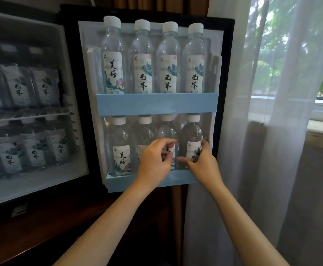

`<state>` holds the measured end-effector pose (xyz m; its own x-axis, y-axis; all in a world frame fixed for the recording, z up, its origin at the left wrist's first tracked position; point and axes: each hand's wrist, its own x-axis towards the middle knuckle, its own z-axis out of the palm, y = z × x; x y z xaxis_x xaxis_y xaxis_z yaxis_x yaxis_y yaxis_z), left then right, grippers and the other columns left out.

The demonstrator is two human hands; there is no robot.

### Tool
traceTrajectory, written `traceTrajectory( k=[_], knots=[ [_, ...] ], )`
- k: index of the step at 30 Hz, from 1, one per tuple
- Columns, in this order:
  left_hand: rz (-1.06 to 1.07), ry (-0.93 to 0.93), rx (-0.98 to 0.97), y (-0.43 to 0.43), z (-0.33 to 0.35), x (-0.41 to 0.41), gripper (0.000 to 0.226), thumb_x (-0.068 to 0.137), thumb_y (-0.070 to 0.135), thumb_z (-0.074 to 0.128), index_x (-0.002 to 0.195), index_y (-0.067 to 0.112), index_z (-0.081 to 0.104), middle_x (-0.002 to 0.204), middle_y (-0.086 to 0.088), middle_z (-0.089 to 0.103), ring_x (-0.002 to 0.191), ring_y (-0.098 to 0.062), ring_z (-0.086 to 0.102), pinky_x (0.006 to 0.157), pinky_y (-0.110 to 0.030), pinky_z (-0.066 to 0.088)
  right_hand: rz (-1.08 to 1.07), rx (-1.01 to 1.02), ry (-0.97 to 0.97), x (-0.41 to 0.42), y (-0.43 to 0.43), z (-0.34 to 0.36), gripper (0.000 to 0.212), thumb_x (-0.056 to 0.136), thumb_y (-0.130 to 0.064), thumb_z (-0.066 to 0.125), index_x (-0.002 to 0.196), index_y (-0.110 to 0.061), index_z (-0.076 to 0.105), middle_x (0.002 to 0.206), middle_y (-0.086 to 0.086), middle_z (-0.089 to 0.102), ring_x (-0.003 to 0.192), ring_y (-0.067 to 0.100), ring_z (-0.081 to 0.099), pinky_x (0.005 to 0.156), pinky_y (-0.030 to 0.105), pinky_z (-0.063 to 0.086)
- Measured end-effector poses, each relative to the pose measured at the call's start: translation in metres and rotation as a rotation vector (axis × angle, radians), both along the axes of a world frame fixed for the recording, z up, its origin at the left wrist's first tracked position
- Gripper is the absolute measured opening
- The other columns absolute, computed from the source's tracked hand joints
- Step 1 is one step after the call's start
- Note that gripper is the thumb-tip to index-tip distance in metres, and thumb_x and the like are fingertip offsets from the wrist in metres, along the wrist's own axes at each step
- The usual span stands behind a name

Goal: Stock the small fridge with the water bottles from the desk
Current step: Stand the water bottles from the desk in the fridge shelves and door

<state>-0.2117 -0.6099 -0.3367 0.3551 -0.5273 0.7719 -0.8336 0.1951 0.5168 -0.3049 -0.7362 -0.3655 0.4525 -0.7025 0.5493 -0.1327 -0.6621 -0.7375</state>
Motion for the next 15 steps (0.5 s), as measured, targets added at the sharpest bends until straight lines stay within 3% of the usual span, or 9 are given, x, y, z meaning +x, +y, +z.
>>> traceTrajectory(
  k=[5,8,12,15],
  knots=[
    [0.035,-0.095,-0.131,0.008,0.009,-0.003,0.025,0.082,-0.008,0.059,0.103,0.006,0.066,0.094,0.005,0.058,0.076,-0.002,0.059,0.069,-0.011,0.050,0.001,0.009,-0.037,0.000,0.007,0.000,0.091,0.068,-0.043,0.077,0.139,-0.014,0.029,0.125,0.001,0.057,0.106,0.014,0.059,0.084,0.028,0.050],
    [0.052,-0.114,-0.171,0.013,0.016,-0.001,0.025,0.083,-0.007,0.057,0.102,0.007,0.065,0.092,0.007,0.056,0.075,-0.003,0.060,0.067,-0.013,0.051,0.036,0.037,-0.060,-0.002,0.010,-0.001,0.089,0.071,-0.035,0.078,0.141,-0.017,0.026,0.122,-0.008,0.053,0.104,0.005,0.052,0.084,0.022,0.044],
    [0.077,-0.091,-0.185,0.019,0.017,0.005,0.024,0.084,-0.007,0.056,0.101,0.007,0.064,0.091,0.008,0.055,0.074,-0.011,0.064,0.065,-0.012,0.050,0.033,0.031,-0.013,-0.006,0.009,-0.004,0.093,0.076,-0.023,0.076,0.146,-0.021,0.015,0.111,-0.014,0.047,0.100,0.001,0.046,0.083,0.020,0.039],
    [0.089,-0.049,-0.174,0.022,0.012,0.010,0.024,0.084,-0.008,0.055,0.099,0.009,0.064,0.090,0.012,0.054,0.073,-0.013,0.064,0.064,-0.013,0.051,0.015,0.015,-0.013,-0.007,0.010,-0.007,0.095,0.076,-0.025,0.076,0.147,-0.021,0.014,0.117,-0.010,0.050,0.104,0.006,0.050,0.086,0.024,0.043]
  ],
)
